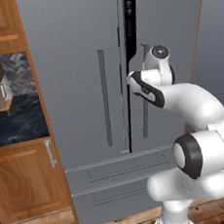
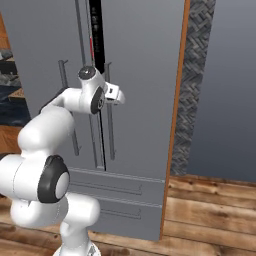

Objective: Open the fridge, grab two sodas, and place both sodas inside the bowl with ice on the dining counter.

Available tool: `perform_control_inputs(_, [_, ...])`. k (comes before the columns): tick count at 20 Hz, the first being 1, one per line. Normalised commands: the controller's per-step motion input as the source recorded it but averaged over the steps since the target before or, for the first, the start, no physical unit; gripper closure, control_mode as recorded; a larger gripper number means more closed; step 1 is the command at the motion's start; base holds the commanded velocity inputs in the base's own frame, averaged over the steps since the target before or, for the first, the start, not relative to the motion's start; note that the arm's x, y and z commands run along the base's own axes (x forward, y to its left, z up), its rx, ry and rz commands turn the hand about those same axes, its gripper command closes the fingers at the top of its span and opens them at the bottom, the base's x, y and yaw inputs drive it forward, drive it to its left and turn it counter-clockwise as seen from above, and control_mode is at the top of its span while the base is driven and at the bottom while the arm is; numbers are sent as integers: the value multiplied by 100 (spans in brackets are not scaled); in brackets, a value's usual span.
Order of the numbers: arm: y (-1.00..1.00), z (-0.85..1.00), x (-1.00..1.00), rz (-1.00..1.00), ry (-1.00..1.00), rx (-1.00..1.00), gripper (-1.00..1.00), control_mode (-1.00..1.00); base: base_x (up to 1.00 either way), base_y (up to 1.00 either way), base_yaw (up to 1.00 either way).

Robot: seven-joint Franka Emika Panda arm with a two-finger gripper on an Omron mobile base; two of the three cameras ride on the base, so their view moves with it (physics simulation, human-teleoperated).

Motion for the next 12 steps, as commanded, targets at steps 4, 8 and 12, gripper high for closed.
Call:
perform_control_inputs(4, [2, -35, 42, 5, -7, 2, 100, -100, 0, 0, 0])
perform_control_inputs(8, [4, -41, 48, 7, 0, 1, 100, -100, 0, 0, 0])
perform_control_inputs(12, [-3, -12, 12, 3, 0, 2, 100, -100, 0, 0, 0])
